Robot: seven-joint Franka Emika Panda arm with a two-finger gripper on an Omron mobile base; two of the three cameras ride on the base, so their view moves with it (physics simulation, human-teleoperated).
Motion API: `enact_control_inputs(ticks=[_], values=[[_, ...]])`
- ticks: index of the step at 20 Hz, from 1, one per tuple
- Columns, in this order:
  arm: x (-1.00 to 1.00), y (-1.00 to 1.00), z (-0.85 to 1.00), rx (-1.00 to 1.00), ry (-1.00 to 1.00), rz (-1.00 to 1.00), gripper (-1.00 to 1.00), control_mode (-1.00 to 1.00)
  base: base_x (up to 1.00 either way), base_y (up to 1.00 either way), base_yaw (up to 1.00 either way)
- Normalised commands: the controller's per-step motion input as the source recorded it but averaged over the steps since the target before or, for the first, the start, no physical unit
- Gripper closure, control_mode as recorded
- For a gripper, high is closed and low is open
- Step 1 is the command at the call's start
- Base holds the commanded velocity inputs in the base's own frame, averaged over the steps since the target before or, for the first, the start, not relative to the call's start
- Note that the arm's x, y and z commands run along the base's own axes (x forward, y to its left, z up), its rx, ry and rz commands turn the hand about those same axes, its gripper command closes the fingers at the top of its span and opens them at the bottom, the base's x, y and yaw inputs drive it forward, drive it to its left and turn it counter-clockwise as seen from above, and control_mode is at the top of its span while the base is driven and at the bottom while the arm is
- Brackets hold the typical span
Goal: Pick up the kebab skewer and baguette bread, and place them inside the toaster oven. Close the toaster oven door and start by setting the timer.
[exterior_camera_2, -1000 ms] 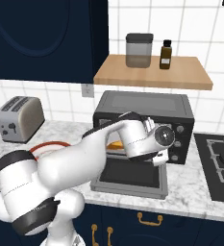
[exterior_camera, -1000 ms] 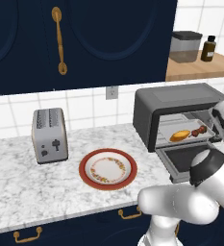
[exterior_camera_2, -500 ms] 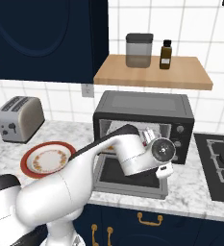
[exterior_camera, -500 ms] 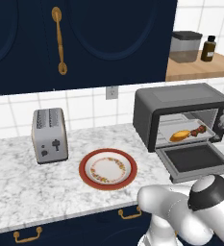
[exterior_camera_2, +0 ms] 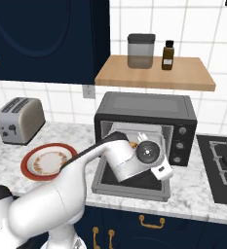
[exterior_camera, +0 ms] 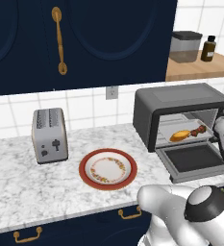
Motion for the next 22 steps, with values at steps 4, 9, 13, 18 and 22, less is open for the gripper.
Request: enact_control_inputs(ticks=[4,9,13,18,22], values=[[-0.18,0.07,-0.01,-0.30,0.00,0.04,-1.00,-1.00,0.00,0.00,0.00],[-0.15,0.21,0.00,-0.28,0.00,0.14,-1.00,-1.00,0.00,0.00,0.00],[-0.10,0.00,0.00,-0.15,0.02,0.24,-1.00,-1.00,0.00,0.00,0.00],[-0.01,0.13,-0.01,-0.22,0.00,0.19,-1.00,-1.00,0.00,0.00,0.00],[-0.07,0.49,0.02,-0.19,0.03,0.10,-1.00,-1.00,0.00,0.00,0.00]])
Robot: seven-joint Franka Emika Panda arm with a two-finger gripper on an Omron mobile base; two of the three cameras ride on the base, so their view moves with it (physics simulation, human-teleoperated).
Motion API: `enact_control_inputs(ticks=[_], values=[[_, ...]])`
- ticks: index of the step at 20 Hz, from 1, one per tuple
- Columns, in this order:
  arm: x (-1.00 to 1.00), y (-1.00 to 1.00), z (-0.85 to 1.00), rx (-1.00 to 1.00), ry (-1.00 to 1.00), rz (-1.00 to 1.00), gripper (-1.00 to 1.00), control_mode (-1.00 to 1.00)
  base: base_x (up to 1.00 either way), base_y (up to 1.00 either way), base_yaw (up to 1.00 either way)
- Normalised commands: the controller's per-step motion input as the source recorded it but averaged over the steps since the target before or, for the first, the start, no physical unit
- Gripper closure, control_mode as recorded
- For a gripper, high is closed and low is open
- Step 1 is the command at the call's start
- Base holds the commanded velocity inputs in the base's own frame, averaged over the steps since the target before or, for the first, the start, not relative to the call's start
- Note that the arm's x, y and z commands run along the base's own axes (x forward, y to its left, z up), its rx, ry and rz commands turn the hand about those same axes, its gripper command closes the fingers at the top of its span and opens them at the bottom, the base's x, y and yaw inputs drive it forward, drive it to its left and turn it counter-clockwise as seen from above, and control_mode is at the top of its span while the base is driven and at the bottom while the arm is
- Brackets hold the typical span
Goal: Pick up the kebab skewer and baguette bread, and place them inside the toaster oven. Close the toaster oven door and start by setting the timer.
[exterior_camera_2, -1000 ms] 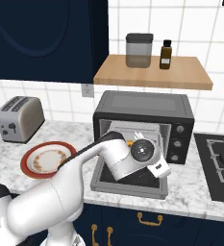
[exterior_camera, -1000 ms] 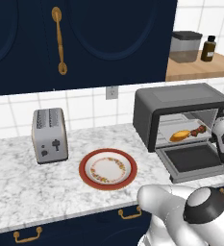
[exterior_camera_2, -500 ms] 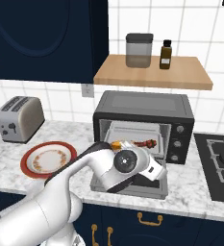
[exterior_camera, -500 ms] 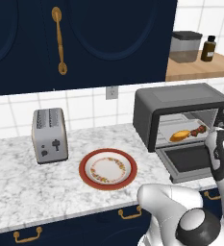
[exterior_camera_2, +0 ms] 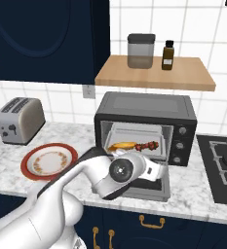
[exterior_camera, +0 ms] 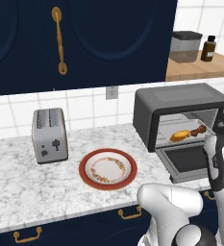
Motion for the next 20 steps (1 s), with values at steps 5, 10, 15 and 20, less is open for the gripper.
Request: enact_control_inputs(ticks=[5,10,15,20], values=[[-0.24,0.32,0.04,-0.10,0.12,0.20,-1.00,-1.00,0.00,0.00,0.00],[-0.03,0.24,0.00,-0.04,0.14,0.14,-1.00,-1.00,0.00,0.00,0.00],[0.00,0.07,0.00,0.00,0.07,0.02,-1.00,-1.00,0.00,0.00,0.00],[0.05,0.06,0.00,0.00,0.12,0.00,-1.00,-1.00,0.00,0.00,0.00]])
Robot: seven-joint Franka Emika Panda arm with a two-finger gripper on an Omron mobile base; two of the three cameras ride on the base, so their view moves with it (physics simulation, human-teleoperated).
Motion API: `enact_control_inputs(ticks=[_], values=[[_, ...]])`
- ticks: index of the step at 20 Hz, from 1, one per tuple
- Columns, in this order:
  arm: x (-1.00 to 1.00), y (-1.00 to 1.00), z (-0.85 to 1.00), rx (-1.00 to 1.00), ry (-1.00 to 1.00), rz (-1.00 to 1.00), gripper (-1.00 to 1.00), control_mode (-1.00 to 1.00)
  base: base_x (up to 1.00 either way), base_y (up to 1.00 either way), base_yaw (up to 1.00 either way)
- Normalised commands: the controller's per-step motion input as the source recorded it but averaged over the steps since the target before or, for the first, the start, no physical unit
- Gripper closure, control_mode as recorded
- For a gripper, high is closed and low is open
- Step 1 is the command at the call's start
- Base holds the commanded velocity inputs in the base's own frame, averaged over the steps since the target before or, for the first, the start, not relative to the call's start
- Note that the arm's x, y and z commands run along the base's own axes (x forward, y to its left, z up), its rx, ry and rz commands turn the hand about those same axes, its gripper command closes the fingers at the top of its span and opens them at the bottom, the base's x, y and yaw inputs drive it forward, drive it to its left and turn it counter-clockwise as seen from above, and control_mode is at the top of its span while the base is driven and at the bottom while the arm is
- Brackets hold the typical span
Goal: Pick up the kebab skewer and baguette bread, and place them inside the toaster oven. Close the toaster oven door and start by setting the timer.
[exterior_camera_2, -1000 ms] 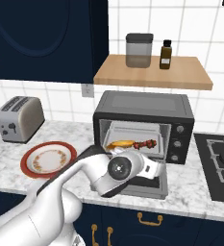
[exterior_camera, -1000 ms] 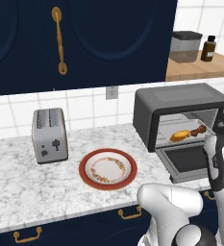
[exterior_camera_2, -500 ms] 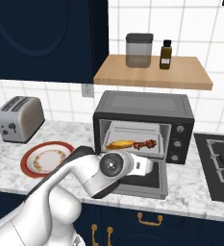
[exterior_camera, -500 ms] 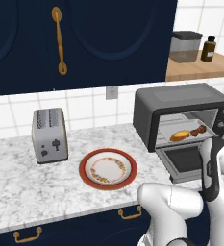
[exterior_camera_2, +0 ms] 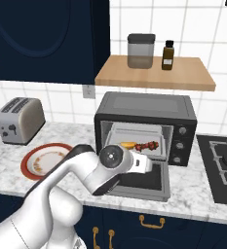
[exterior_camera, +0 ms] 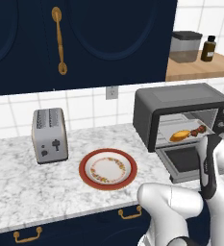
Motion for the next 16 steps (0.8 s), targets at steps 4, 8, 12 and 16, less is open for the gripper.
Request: enact_control_inputs(ticks=[4,8,12,16], values=[[0.00,0.00,0.00,0.00,0.09,0.00,-1.00,-1.00,0.00,0.00,0.00],[0.00,0.00,0.00,0.00,0.01,0.00,-1.00,-1.00,0.00,0.00,0.00],[-0.01,0.21,-0.01,0.00,-0.02,0.04,-1.00,-1.00,0.00,0.00,0.00],[0.06,0.11,-0.04,0.00,0.00,0.00,-1.00,-1.00,0.00,0.00,0.00]])
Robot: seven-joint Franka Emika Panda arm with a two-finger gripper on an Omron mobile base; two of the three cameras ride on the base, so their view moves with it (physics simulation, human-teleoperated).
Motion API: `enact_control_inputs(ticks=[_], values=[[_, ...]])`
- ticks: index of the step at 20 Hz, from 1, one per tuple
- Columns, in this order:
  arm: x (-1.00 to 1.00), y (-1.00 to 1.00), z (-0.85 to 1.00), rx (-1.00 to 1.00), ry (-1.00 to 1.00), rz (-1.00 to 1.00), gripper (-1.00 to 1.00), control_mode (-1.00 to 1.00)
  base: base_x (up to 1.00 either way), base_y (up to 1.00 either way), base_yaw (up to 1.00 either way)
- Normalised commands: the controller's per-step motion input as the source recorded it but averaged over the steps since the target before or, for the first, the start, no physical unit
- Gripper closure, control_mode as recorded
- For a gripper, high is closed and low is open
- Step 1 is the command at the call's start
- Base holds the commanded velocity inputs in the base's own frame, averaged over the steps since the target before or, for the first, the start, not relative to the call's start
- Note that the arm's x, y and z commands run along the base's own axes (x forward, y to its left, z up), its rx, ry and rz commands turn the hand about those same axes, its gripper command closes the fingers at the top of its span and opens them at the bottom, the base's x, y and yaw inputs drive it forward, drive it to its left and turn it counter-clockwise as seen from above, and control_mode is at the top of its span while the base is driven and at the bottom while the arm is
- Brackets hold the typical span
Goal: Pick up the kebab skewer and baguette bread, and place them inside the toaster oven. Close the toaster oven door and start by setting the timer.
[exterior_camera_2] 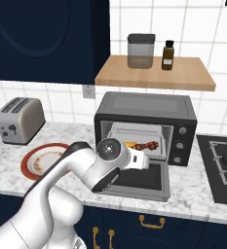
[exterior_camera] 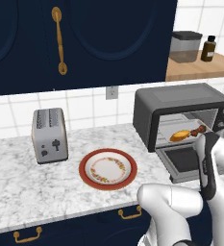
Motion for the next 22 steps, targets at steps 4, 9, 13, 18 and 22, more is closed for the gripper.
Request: enact_control_inputs(ticks=[4,9,13,18,22], values=[[0.31,0.00,0.00,0.00,0.00,0.00,-1.00,-1.00,0.00,0.00,0.00],[0.17,-0.01,-0.07,0.00,-0.04,0.03,-1.00,-1.00,0.00,0.00,0.00],[0.01,-0.08,-0.16,0.00,-0.08,0.08,-1.00,-1.00,0.00,0.00,0.00],[0.00,-0.07,-0.24,0.00,-0.11,0.06,-1.00,-1.00,0.00,0.00,0.00],[0.00,-0.06,-0.27,0.00,-0.12,0.03,-1.00,-1.00,0.00,0.00,0.00]])
